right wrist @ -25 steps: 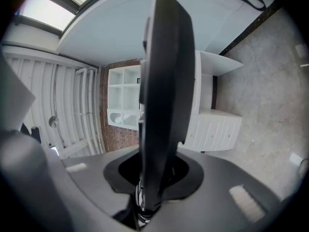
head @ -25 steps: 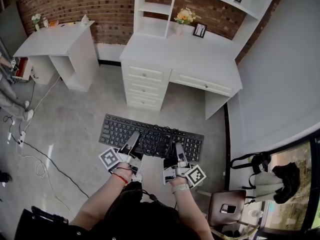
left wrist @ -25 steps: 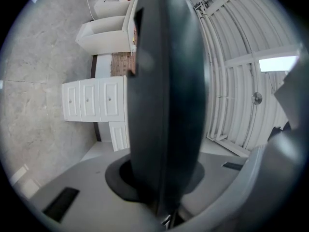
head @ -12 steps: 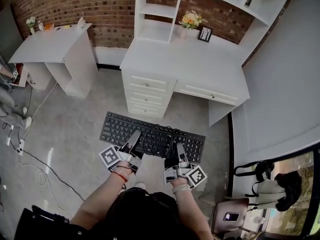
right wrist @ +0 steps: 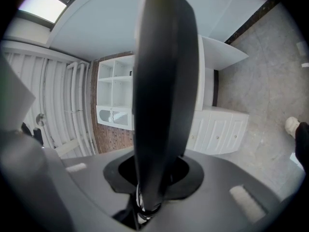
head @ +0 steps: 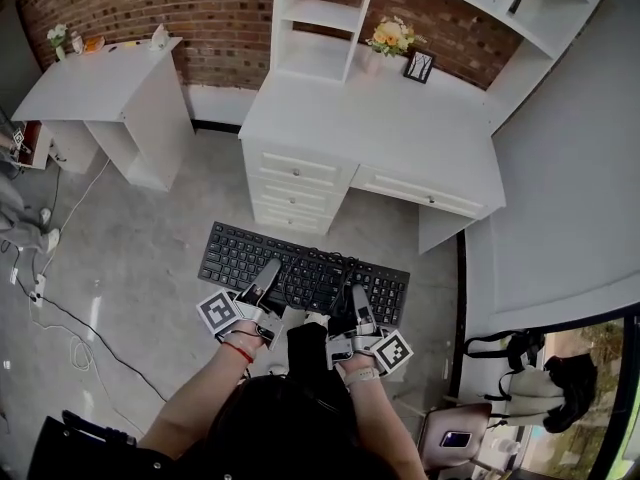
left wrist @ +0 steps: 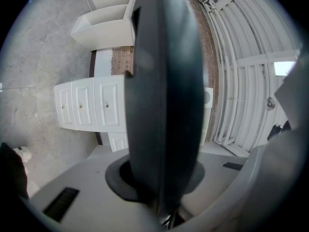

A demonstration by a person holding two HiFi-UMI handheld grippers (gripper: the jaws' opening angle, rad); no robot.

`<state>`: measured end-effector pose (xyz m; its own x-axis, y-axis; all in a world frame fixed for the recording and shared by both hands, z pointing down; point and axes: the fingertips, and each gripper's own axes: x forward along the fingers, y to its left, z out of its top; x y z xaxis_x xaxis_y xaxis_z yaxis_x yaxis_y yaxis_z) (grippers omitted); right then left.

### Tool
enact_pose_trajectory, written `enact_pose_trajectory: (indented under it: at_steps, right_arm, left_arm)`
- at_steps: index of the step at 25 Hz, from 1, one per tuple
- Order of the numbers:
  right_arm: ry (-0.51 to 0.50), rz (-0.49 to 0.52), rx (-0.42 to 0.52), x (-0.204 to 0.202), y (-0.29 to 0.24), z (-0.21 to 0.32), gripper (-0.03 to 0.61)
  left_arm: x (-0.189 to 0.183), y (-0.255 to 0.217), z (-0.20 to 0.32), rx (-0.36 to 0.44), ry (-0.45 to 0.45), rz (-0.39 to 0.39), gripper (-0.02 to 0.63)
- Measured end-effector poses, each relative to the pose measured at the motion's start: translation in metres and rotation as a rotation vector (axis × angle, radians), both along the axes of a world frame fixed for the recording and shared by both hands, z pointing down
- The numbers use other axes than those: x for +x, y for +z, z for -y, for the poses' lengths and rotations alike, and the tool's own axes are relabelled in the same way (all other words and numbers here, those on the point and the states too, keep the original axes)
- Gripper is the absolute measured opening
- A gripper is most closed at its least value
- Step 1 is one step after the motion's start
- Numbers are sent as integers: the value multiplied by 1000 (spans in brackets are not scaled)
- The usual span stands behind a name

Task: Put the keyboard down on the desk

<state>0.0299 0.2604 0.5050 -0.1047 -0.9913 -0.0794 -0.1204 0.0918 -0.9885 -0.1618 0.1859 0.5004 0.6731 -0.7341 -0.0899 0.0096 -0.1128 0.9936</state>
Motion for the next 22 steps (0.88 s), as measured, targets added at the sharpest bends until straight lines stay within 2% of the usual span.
enact_pose_trajectory:
  at_steps: [10, 22]
  right_arm:
    - [-61, 7, -18, 17, 12, 74, 78]
    - [-94, 22, -57, 66, 22, 169, 77]
  left_arm:
    - [15, 12, 67, -22, -30, 15, 59]
    - [66, 25, 162, -64, -19, 32, 60]
